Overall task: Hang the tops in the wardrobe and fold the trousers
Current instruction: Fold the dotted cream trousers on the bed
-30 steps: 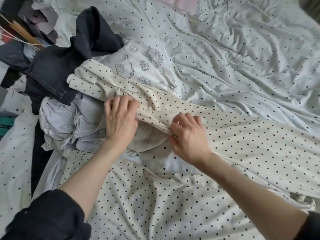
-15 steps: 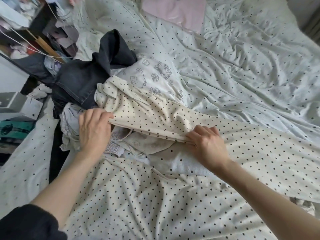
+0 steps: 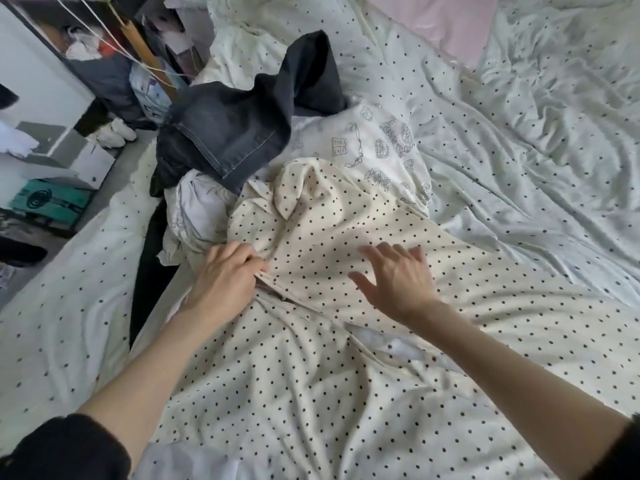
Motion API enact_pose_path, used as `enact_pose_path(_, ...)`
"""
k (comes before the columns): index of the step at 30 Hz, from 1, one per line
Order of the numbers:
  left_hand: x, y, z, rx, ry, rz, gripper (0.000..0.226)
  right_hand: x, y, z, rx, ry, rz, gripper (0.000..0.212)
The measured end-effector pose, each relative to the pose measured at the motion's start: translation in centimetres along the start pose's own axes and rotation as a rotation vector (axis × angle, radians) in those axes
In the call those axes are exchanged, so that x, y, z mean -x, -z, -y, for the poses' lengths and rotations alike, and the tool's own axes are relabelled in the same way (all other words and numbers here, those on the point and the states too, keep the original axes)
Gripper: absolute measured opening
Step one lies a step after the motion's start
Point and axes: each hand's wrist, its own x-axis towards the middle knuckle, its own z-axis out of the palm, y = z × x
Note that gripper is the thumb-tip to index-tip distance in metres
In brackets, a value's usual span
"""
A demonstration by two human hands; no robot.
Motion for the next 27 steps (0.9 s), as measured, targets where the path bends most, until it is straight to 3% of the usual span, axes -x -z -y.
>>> enact_pose_path(3,0.3,0.0,1.4,0.137,-0.003,0.012,0.025,-5.3,0.8,2.8,-0.023,0.059,-0.153,0.042)
enact_pose_path(6,0.4,0.2,2.0,0.469,0.272,-0.033,0.022,-9.6,1.4,5.4,0.112,0.192,-0.358,0.032)
enact_pose_path(9,-1.2,-1.0,4.1,0.685,0.615,-0.148,0.025,-13.2,1.4,7.3,0.373,0.337,-0.246,0.046)
enact_pose_path(12,-3.1,-1.5,5.8,0.875,0.843,-0.004,0.050,-15.7,1.9,7.8,0.524,0.420,-0.171,0.048)
enact_pose_path(15,-4.5,-1.3,6.8,1.036,0.845,0.107,0.071,-17.0,3.4,7.8,0.534,0.443,-0.206,0.034)
enact_pose_path(18,-5.6,-1.2,7.6,1.142,0.790,0.159,0.078,-18.2,5.1,7.6,0.331,0.354,-0.178,0.025)
enact_pose_path(20,-6.0,-1.1,8.0,1.068,0.749,0.196,0.070,-19.3,6.3,7.7,0.297,0.325,-0.078,0.029)
enact_pose_path(22,-5.9,-1.0,8.1,0.934,0.685,0.222,0.047,-19.9,6.8,7.7,0.364,0.345,0.004,0.028)
enact_pose_path(24,-5.5,-0.8,8.6,0.818,0.617,0.174,0.025,-20.2,7.1,7.7,0.348,0.364,0.011,0.023)
enact_pose_path(27,-4.3,-0.3,9.8,0.835,0.556,0.047,0.021,-20.4,7.8,7.9,0.148,0.312,-0.017,0.011)
